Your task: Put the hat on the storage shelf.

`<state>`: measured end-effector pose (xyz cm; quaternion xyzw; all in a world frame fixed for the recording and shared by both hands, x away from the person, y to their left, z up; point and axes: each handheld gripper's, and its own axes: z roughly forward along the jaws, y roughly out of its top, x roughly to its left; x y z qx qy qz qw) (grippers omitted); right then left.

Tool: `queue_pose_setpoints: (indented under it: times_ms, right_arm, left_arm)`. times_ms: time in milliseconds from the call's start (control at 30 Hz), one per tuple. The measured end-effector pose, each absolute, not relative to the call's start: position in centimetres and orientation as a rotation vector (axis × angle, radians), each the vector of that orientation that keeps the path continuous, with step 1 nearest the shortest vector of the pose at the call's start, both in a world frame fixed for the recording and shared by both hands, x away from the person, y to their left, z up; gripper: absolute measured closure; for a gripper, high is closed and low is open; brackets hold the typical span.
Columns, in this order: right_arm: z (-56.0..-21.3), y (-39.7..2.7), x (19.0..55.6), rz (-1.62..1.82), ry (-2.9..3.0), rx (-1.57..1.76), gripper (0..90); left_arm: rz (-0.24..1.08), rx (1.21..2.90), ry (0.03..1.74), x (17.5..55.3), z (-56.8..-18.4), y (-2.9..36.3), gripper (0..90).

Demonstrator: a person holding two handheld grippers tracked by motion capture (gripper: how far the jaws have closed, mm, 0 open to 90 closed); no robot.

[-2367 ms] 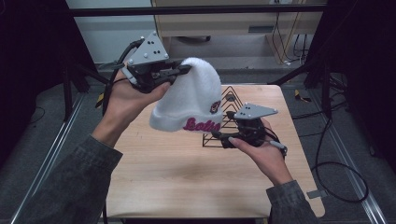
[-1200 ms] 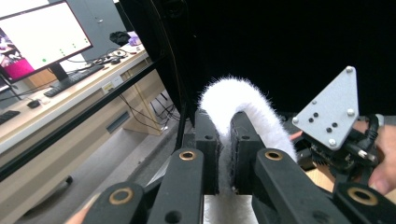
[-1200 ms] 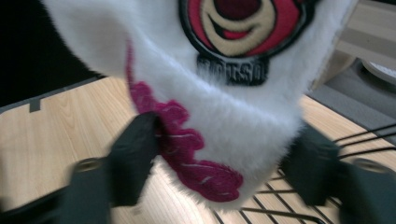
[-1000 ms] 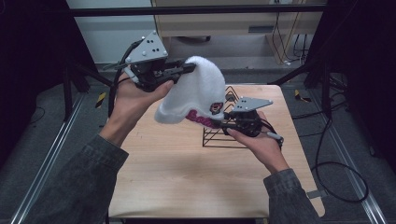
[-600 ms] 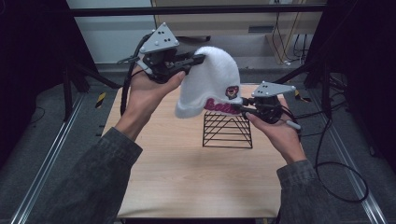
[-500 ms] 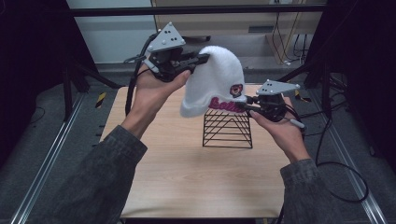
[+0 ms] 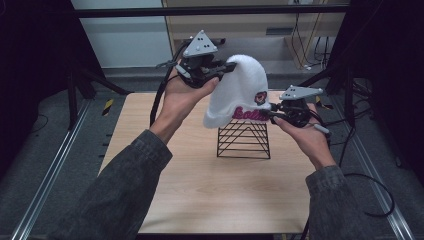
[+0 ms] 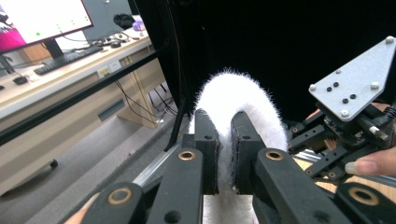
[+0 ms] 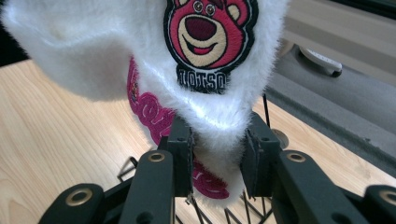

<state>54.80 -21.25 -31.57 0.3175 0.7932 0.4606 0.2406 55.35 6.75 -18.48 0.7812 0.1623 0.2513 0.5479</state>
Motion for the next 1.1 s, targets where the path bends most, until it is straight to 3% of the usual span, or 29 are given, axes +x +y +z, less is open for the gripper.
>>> queue_pose_setpoints:
  times_ms: [1100]
  right_arm:
    - [-36.0, -22.4, 54.3, 1.152, 2.267, 0.946, 70.1]
  left_arm:
    - [0.523, 1.950, 0.390, 56.0, -22.8, 4.9, 83.6]
